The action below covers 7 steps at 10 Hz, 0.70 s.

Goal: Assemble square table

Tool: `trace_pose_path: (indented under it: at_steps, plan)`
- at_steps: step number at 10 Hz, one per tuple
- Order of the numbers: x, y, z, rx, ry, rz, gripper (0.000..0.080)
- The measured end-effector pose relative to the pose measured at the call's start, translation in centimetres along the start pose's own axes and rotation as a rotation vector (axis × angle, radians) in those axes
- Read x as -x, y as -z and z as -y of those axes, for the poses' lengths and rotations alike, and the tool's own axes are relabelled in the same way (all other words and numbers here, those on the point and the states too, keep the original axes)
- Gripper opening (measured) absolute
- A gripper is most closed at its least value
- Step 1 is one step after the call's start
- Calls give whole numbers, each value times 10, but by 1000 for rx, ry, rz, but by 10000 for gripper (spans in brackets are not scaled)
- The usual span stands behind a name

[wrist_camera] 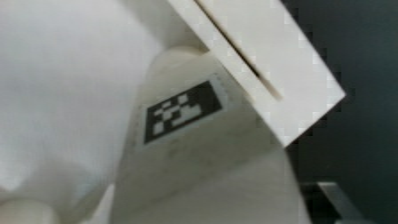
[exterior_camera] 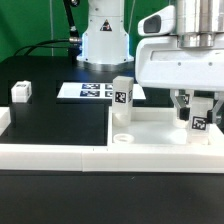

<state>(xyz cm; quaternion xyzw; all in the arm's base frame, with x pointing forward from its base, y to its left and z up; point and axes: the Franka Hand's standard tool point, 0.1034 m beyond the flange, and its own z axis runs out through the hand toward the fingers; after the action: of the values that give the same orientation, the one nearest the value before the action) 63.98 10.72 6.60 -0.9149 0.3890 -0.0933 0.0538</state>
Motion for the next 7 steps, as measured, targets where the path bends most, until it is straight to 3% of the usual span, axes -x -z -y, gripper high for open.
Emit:
trace_pose_path:
  at_steps: [1,2,3,4,7]
  plan:
    - [-1,-1,-1,3,-98,-2,315]
    - [-3,-4,-4,9,-152,-4,187]
    - [-5,-5,-7,14,-239,-8,187]
    - [-7,-5,-9,20,-305,-9,39]
    - [-10,-6,-13,24,-382,-14,3]
